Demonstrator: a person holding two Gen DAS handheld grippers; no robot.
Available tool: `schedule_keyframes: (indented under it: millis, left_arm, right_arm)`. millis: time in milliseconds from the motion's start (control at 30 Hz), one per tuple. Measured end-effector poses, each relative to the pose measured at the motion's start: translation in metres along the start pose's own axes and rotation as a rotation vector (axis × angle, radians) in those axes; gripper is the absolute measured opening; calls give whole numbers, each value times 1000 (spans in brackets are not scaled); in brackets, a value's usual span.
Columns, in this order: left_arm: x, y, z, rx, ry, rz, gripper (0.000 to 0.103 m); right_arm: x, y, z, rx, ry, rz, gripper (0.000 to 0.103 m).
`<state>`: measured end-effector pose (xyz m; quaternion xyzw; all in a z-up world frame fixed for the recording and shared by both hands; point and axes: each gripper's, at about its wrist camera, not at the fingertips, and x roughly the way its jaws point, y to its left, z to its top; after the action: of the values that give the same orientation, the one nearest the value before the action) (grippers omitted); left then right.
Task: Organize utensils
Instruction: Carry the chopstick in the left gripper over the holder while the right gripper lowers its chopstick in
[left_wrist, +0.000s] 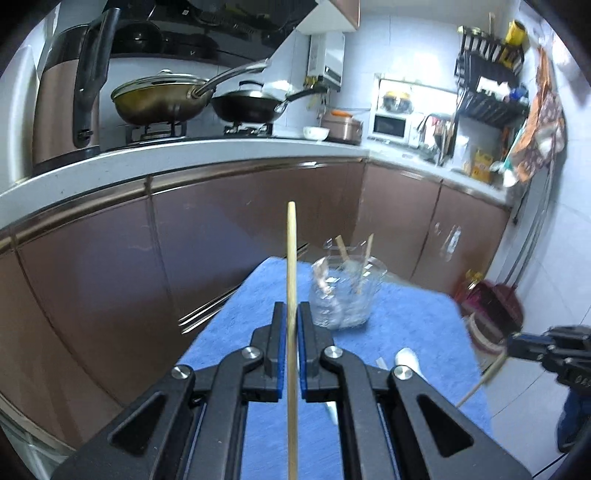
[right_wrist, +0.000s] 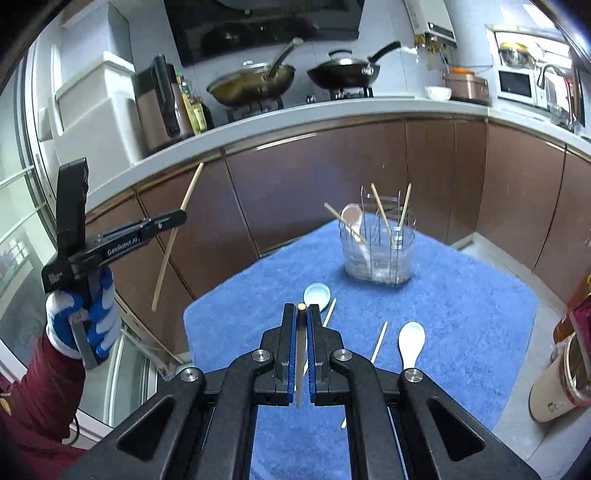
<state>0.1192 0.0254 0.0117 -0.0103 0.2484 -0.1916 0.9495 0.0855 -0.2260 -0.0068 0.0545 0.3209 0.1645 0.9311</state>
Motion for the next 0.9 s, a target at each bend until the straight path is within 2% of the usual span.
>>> schedule_keyframes:
  millis: [133,300,500,667,800,900]
  left_arm:
    - [9,-5,14,-89,-39,-97,5]
    - [31,-9,33,-168,-82,-136,5]
    - [79,-25,66,-195,-164,-97,5]
    - [127,-40,89,-218,-275,-39,5]
    - [163,-51,97,-231,-360,3,5]
    - [193,-58,99,-248,-388,21,5]
  right_arm:
    - [-1,-7,12,1,-31,-4,5]
    - [2,-25,29,15,-66,-2,5]
    - [16,-60,64,36,-136,-12,5]
    - [31,-91,102,48,-231,-1,5]
    - [47,-111,132,44,-292,6,5]
    - [64,-122,148,27,-316,2,5]
